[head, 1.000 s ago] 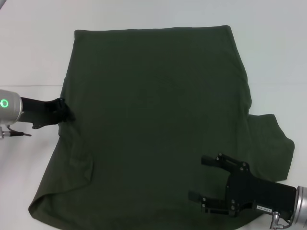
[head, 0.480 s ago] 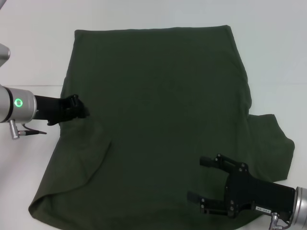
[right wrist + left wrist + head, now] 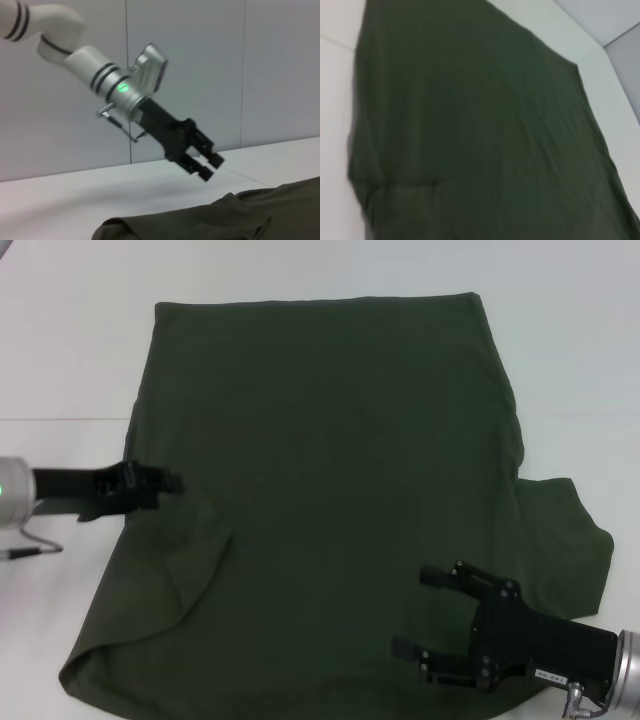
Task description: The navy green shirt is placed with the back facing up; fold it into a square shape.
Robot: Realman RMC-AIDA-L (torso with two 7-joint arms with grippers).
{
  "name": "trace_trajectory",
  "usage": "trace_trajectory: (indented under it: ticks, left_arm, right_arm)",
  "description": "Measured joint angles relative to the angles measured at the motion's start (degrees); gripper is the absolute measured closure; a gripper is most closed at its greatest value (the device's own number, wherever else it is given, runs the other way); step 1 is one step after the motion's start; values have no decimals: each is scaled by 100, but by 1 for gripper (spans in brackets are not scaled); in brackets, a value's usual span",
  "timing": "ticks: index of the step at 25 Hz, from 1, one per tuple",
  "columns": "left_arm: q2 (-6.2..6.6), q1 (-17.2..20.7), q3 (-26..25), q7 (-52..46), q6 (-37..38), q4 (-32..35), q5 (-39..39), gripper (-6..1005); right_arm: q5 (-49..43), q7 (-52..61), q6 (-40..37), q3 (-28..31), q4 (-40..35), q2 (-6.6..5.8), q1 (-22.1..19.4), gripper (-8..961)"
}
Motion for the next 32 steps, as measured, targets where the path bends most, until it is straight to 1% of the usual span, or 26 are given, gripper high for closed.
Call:
trace_trajectory:
  ticks: [4, 7, 10, 12, 15, 17, 20, 21, 23, 25, 26, 27, 28, 32]
  left_arm:
    - [108, 270, -11, 425, 465, 15, -348, 552]
    - [189, 447, -16, 1065, 816, 33, -573, 431]
    - [203, 581, -21, 1769, 1038, 34, -689, 342]
    - [195, 684, -21, 2487, 1268, 45, -735, 282]
    - [136, 855, -24, 3352, 1547, 161, -791, 193]
    - [91, 959, -21, 3806, 1672, 236, -822, 161]
    - [46, 1115, 9, 4745, 1969, 262, -804, 112]
    - [31, 1155, 9, 4965, 2040, 265, -798, 113]
    - [-50, 1310, -10, 5595, 2215, 331, -825, 115]
    - [-170, 1486, -20, 6034, 2282, 484, -843, 117]
    - [-170, 1486, -20, 6034, 2282, 484, -843, 119]
    - [-241, 1580, -20, 6140, 2276, 606, -838, 120]
    - [-365, 1749, -22, 6268, 2245, 841, -830, 121]
    - [-392, 1830, -19, 6338, 2311, 873, -874, 124]
  right_arm:
    - [64, 197, 4, 14, -3, -5, -3, 20]
    - [78, 246, 51, 17, -24, -12, -8, 20]
    - [78, 339, 91, 41, -27, -23, -16, 21]
    - [78, 437, 94, 66, -35, -27, -25, 21]
    - [78, 568, 91, 110, -60, -29, -47, 21]
    - [77, 763, 72, 138, -107, -46, -63, 22]
    - [63, 1206, 44, 152, -335, -59, -116, 22]
    - [58, 1343, 37, 152, -428, -59, -149, 22]
    - [55, 1490, -18, 151, -591, -57, -213, 22]
    - [46, 1524, -80, 146, -724, -56, -281, 21]
    - [42, 1540, -100, 146, -780, -56, -306, 21]
    - [40, 1572, -111, 145, -819, -57, -321, 21]
    - [38, 1605, -121, 145, -857, -59, -333, 21]
    - [-16, 2050, -148, 99, -1250, -53, -395, 22]
